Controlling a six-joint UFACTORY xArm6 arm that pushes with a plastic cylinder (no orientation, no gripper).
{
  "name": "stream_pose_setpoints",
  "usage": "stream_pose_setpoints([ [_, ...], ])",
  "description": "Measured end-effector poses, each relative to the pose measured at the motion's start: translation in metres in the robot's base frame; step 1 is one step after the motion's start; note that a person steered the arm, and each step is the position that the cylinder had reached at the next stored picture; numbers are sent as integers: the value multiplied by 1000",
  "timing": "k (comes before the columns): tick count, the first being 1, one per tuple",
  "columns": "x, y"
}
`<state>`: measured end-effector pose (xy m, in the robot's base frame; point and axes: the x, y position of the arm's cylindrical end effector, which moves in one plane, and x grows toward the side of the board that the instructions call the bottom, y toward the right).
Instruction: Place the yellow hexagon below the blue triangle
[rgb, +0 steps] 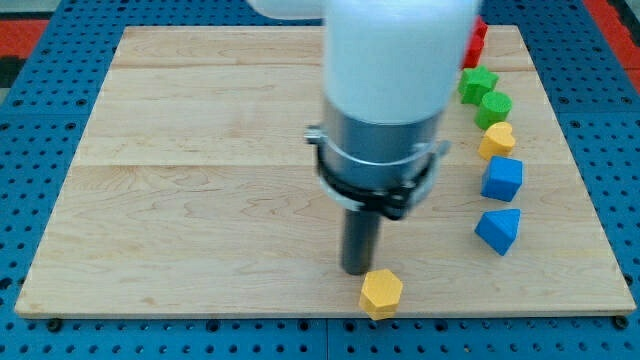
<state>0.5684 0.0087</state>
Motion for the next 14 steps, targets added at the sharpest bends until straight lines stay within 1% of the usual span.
stream_pose_setpoints([
  [1,-3,-64],
  [2,16,-132],
  [3,51,-145],
  [4,51,-64],
  [5,50,-23],
  [6,50,-16],
  [7,50,35],
  [8,49,98],
  [9,47,107],
  [10,47,21],
  [11,27,24],
  [12,11,108],
  [14,5,121],
])
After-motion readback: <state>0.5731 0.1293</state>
